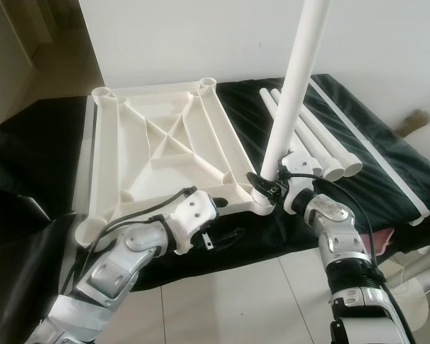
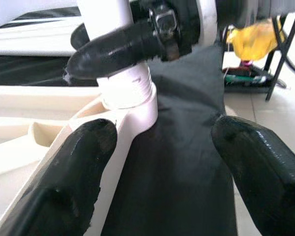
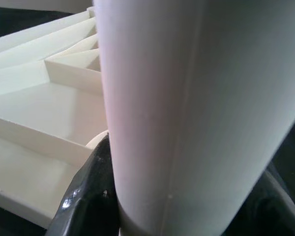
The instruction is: Building children table
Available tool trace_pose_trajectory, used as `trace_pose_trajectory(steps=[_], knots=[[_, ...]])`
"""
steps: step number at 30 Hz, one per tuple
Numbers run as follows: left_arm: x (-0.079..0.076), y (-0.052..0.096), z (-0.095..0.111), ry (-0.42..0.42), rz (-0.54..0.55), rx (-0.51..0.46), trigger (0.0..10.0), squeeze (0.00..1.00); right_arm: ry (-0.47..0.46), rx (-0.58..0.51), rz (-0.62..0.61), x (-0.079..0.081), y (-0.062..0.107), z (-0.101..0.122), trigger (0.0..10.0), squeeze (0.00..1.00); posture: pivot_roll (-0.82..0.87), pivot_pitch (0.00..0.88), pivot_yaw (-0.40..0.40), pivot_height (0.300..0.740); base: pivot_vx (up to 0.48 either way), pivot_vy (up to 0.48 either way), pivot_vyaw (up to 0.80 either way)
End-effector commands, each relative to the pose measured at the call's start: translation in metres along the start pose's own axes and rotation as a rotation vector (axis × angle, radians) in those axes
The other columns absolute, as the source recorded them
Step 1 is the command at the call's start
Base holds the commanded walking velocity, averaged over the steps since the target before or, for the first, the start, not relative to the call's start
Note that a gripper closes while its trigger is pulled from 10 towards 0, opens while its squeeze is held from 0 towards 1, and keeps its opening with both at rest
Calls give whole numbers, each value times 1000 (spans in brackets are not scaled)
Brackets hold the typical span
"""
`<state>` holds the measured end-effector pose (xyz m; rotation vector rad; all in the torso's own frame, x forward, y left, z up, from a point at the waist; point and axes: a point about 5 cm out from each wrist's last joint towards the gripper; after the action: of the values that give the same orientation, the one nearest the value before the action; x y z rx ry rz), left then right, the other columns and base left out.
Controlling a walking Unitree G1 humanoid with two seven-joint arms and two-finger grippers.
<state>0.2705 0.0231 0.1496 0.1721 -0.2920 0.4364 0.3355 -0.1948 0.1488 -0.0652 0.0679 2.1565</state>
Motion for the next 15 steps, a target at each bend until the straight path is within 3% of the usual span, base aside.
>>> trace_pose_trajectory(steps=[1, 10, 15], knots=[[4, 3, -1, 30, 54, 4, 10000, 0, -48, 50, -22, 5, 2, -16, 10000, 0, -14, 17, -33, 740, 0, 0, 0], [9, 5, 0, 47, 71, -5, 10000, 0, -104, 6, -122, 9, 2, -15, 10000, 0, -6, 13, -42, 740, 0, 0, 0], [10, 8, 0, 63, 78, -11, 10000, 0, -136, -9, -150, 25, -2, -12, 10000, 0, -4, 11, -47, 740, 0, 0, 0]])
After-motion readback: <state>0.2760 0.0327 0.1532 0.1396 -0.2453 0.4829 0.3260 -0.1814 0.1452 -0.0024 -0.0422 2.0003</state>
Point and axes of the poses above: a point about 5 cm out from each wrist's last joint towards the gripper, its own y axis pointing back from the gripper into the wrist, its own z axis along the axis of the wrist's last joint, x = y × z, and after that the axes turned 4 degrees about -y, right-handed
